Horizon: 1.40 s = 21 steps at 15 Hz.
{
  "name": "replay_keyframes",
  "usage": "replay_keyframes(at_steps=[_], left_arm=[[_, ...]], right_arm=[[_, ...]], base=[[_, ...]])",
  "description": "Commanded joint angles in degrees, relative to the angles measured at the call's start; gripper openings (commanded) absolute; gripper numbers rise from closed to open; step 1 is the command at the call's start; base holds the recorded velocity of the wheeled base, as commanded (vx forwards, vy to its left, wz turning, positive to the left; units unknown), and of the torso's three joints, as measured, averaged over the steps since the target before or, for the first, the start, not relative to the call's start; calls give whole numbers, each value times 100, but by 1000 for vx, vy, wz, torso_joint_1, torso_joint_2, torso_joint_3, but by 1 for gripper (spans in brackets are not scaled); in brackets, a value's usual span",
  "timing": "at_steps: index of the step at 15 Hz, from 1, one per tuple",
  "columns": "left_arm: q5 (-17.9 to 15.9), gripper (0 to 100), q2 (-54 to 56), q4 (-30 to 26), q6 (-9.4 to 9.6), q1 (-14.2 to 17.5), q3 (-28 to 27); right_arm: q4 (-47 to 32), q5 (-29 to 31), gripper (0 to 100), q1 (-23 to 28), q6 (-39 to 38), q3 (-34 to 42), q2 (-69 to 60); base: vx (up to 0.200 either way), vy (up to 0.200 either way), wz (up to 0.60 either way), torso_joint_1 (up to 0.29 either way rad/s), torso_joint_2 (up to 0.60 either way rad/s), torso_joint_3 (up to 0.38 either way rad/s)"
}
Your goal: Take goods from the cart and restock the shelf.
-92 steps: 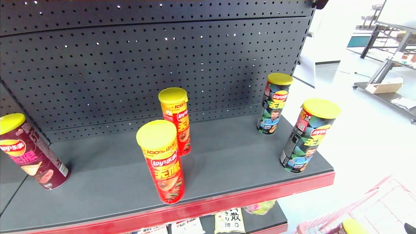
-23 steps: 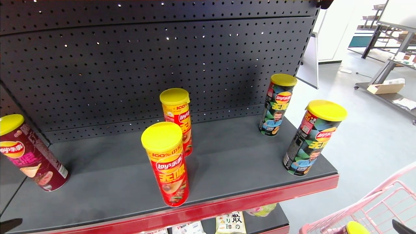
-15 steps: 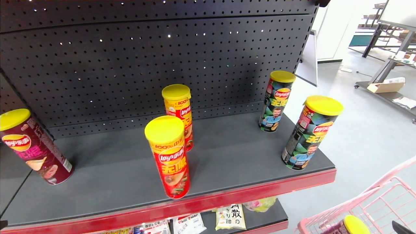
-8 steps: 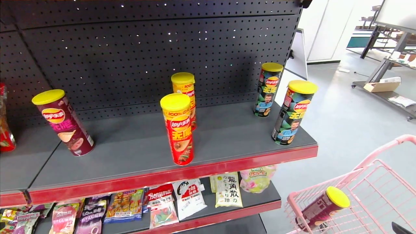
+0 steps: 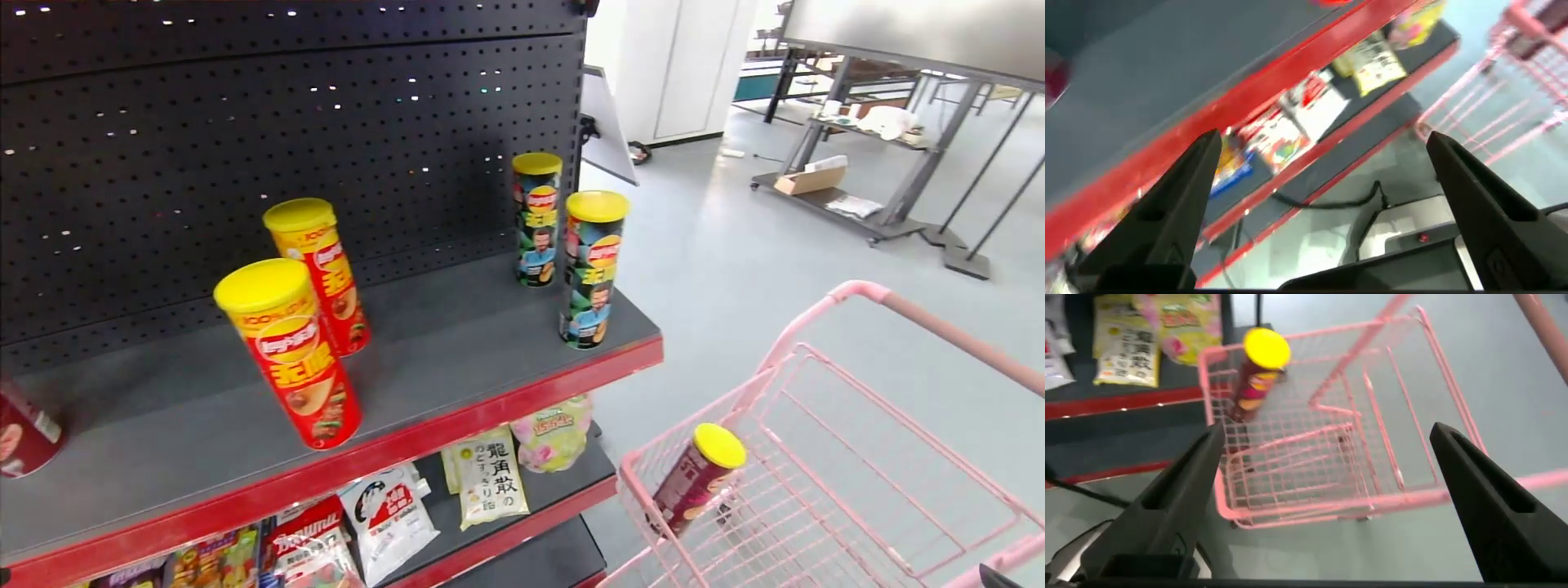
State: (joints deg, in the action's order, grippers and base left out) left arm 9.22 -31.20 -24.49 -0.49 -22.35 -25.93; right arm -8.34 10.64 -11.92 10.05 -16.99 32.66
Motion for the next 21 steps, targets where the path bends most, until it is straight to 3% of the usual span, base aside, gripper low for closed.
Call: replay_keyframes(at_steps=[1, 7, 12, 21], left_arm=[[-8, 100, 52, -3, -4, -7, 0], [-60, 100, 448, -47, 5, -15, 27], [-60, 100, 922, -47, 145, -15, 264], [-51, 100, 1256, -47, 145, -15, 404]], right_arm=[[8, -1, 100, -3, -3, -6, 39], [8, 87, 100, 32, -3, 65, -84], [8, 78, 100, 32, 77, 425, -568], [-1, 70, 100, 23, 77, 495, -594]], base=[[0, 0, -600, -2, 2, -2], [0, 0, 0, 0, 0, 0], [0, 0, 0, -135, 323, 183], [0, 0, 0, -142, 355, 210]])
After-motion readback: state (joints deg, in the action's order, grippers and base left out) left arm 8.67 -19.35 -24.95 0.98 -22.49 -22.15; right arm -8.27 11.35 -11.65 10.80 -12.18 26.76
